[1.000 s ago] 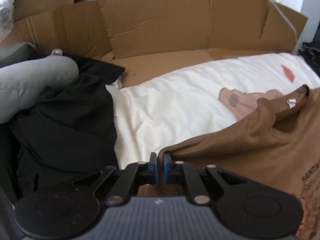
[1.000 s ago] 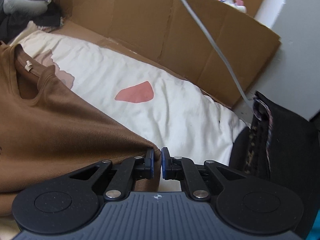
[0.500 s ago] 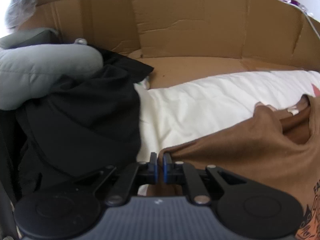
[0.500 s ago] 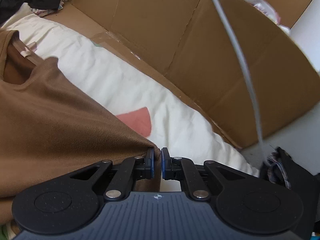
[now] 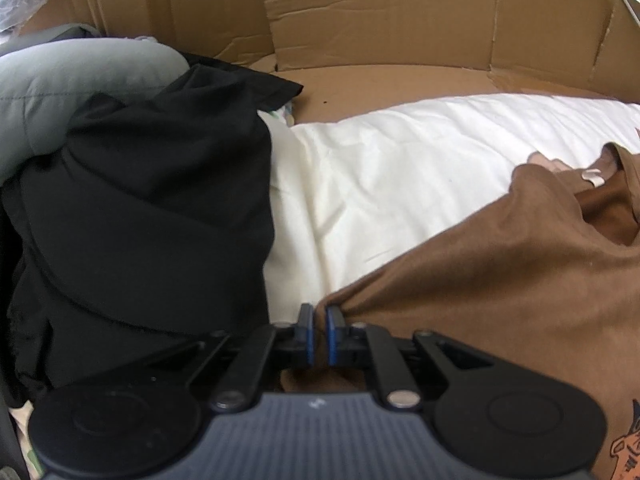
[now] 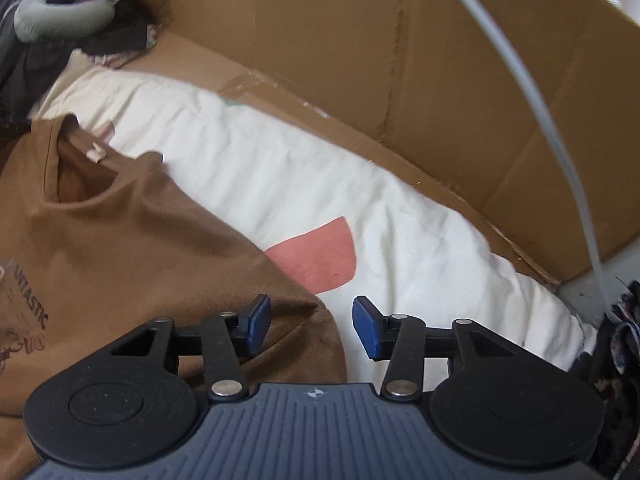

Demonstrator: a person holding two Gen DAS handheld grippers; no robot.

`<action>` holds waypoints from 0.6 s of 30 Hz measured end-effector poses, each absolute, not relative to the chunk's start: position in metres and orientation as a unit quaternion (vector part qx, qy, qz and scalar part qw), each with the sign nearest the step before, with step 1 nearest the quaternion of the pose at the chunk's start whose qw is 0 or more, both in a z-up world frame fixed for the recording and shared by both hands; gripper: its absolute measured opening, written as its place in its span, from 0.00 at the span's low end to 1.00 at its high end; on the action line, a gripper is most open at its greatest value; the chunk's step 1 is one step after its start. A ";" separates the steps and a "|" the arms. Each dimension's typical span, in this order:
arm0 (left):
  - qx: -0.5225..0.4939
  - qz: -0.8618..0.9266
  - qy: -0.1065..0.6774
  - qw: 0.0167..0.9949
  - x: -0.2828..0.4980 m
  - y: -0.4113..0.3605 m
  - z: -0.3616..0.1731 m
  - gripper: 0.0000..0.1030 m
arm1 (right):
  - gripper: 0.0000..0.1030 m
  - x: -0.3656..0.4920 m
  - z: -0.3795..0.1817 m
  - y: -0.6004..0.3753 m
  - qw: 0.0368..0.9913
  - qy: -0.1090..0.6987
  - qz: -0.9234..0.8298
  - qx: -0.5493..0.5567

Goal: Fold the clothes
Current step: 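Stretch the T-shirt taut between both closed tools, lifting it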

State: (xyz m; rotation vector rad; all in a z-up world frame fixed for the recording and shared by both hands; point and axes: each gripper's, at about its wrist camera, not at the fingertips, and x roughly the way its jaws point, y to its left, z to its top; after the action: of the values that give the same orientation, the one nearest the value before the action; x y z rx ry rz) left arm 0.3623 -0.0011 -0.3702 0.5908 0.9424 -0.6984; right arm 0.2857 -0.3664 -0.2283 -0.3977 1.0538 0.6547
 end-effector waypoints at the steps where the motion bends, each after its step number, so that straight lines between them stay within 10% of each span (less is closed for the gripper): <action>1: 0.276 -0.325 0.437 0.792 0.362 -0.001 -0.370 0.08 | 0.50 0.287 -0.234 -0.364 0.792 0.495 0.307 -0.184; 3: 0.279 -0.325 0.435 0.792 0.360 -0.001 -0.371 0.08 | 0.48 0.291 -0.247 -0.360 0.787 0.503 0.303 -0.191; 6: 0.281 -0.325 0.434 0.792 0.360 -0.002 -0.370 0.08 | 0.07 0.293 -0.256 -0.359 0.792 0.502 0.289 -0.194; 18: 0.237 -0.337 0.430 0.803 0.362 0.009 -0.349 0.06 | 0.05 0.305 -0.237 -0.339 0.801 0.465 0.245 -0.287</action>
State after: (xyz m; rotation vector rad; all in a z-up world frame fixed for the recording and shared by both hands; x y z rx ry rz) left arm 0.3623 0.0092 -0.3493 0.5077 0.9213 -0.7216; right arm 0.3047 -0.3393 -0.2370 -0.6156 0.9969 0.5254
